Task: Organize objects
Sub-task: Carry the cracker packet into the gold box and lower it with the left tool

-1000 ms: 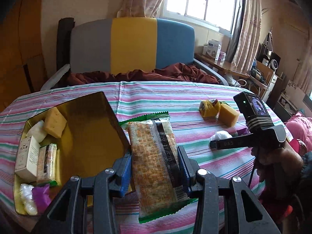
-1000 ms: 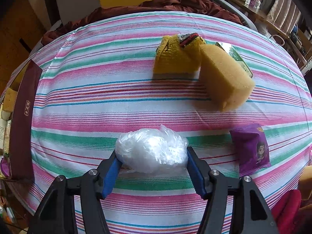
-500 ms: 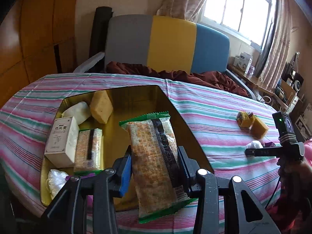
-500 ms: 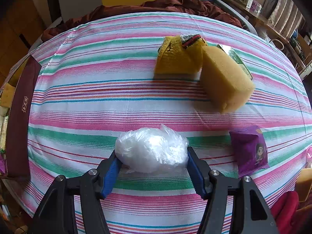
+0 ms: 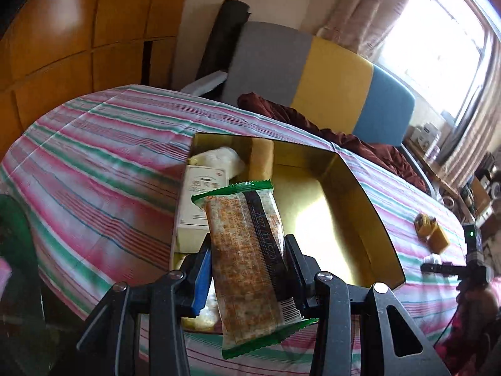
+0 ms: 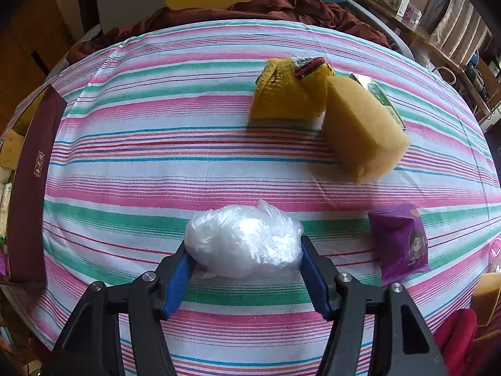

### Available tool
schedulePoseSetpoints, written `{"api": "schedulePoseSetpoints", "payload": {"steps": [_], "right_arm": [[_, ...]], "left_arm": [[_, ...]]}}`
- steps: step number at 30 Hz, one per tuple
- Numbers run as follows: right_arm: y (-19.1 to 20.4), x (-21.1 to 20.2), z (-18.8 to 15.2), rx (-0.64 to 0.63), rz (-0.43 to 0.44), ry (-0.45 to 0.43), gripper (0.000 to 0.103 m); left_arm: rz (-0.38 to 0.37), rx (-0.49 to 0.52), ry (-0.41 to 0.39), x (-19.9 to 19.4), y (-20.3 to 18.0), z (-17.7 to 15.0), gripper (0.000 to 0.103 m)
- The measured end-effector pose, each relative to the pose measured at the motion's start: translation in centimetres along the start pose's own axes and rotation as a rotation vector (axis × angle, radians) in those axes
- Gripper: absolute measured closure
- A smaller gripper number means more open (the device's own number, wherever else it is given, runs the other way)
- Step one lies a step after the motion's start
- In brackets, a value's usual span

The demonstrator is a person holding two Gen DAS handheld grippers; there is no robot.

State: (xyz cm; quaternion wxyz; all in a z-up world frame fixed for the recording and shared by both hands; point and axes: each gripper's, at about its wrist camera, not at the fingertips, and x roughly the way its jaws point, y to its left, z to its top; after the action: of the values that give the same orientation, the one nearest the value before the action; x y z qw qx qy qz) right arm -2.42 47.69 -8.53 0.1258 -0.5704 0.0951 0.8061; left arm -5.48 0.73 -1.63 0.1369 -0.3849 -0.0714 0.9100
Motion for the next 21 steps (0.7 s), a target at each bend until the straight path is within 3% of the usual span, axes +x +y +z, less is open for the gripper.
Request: {"api": "schedulePoseSetpoints", "payload": {"steps": [5, 8, 14, 18, 21], "right_arm": [[0.1, -0.1, -0.1, -0.001, 0.0, 0.0, 0.038], [0.0, -0.1, -0.1, -0.002, 0.001, 0.0, 0.038], [0.0, -0.1, -0.1, -0.004, 0.001, 0.0, 0.038], [0.0, -0.1, -0.1, -0.003, 0.001, 0.0, 0.038], [0.0, -0.1, 0.0, -0.004, 0.001, 0.0, 0.038]], "left_arm": [[-0.049, 0.101, 0.066, 2.8, -3.9, -0.5, 0.06], [-0.037, 0.152, 0.096, 4.4, -5.6, -0.9, 0.06], [0.016, 0.121, 0.101, 5.8, -5.1, -0.1, 0.06], [-0.039, 0.107, 0.128, 6.0, -4.9, -0.1, 0.06], [-0.026, 0.154, 0.141, 6.5, -6.0, -0.9, 0.059]]}}
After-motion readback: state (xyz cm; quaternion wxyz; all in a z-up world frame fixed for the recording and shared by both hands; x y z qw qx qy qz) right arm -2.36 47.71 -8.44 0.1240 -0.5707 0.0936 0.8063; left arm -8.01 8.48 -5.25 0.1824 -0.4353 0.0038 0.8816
